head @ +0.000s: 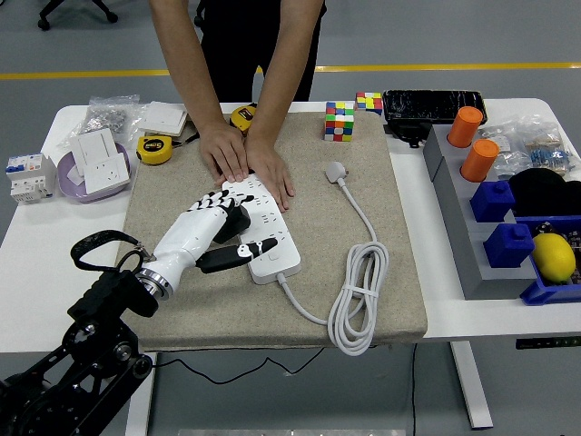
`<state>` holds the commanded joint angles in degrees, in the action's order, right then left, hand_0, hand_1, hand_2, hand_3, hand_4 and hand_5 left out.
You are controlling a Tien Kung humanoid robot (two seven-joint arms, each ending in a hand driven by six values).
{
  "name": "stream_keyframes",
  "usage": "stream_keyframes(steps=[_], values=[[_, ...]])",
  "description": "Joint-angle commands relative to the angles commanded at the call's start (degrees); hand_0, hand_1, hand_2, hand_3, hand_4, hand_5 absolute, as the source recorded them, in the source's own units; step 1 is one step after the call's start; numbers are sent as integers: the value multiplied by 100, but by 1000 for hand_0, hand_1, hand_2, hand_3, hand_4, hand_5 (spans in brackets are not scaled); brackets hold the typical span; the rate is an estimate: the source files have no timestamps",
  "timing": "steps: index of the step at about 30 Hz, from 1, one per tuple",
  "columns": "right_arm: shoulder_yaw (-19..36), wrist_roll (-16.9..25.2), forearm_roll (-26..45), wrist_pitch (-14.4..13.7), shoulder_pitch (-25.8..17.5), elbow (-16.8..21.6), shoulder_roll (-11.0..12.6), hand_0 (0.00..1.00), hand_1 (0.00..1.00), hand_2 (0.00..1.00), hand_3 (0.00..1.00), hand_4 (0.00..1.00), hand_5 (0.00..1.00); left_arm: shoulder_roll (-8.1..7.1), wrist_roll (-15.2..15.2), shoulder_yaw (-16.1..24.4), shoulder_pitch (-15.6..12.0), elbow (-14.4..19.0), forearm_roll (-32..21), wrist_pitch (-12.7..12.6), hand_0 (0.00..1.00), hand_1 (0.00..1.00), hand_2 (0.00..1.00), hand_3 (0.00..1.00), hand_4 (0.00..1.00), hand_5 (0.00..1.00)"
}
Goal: Pick up the plug,place it near the board,insert it into the board,press the button
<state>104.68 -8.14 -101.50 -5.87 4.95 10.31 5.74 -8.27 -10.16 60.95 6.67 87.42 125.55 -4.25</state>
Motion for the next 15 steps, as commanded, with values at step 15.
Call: stream_keyframes(steps=[15], values=[[-63,18,89,-9,16,0,7,861,847,824,857,998,998,-101,-142,-251,-81,-285,-35,122,998,998,956,956,998,998]])
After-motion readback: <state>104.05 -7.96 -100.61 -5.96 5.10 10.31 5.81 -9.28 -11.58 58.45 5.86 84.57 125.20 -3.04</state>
